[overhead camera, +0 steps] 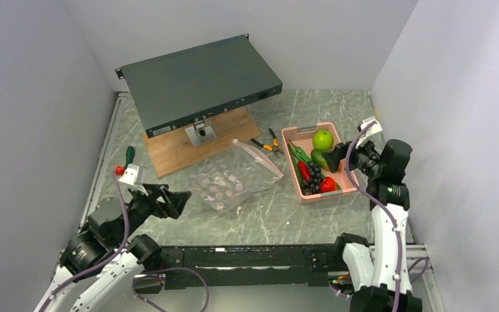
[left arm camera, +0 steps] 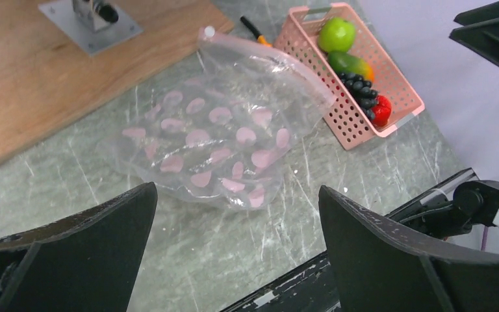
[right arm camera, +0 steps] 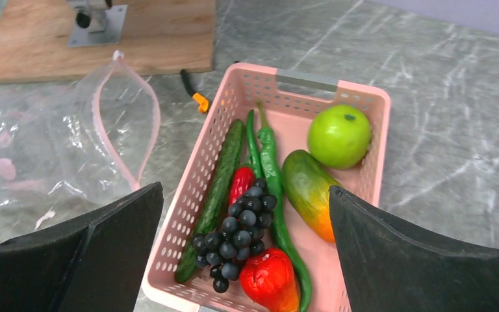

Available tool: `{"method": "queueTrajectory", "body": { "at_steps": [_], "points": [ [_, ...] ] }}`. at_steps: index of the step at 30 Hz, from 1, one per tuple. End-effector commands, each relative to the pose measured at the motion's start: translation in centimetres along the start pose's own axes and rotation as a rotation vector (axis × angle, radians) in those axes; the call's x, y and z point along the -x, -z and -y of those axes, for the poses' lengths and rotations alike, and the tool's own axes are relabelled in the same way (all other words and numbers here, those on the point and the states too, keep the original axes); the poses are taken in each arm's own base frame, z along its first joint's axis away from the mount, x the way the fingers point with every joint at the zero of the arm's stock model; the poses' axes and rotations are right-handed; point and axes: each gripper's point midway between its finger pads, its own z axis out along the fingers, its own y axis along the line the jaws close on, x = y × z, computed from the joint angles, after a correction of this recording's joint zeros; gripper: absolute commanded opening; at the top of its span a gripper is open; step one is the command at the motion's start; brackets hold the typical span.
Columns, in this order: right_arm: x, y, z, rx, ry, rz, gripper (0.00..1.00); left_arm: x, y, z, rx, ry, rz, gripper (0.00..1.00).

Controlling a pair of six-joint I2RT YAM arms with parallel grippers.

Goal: Open the zip-top bag and remove the fake food
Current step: Reset both arms

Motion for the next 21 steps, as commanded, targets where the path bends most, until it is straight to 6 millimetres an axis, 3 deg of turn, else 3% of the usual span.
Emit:
{"method": "queueTrajectory", "body": {
  "at_steps": [1,6,15,21],
  "points": [
    [1.0,1.6,1.4,-0.161,-0.018,0.056,1.00,3.1,1.9,1.5,-0.070,-0.164,0.064,1.00],
    [1.4,3.0,1.2,-0.226,-0.068,0.067,1.00,4.3,2.4,1.0,-0.041,-0.261,0.079,1.00],
    [0.8,3.6,1.8,-0.315,-0.202,0.095,1.00,1.5,-0.4,0.3,-0.081,-0.351,0.080,1.00],
    [0.6,3.3,2.4,-0.323,-0.262,0.111,1.00,1.5,-0.2,0.6,-0.106,-0.370,0.088,1.00]
  ]
}}
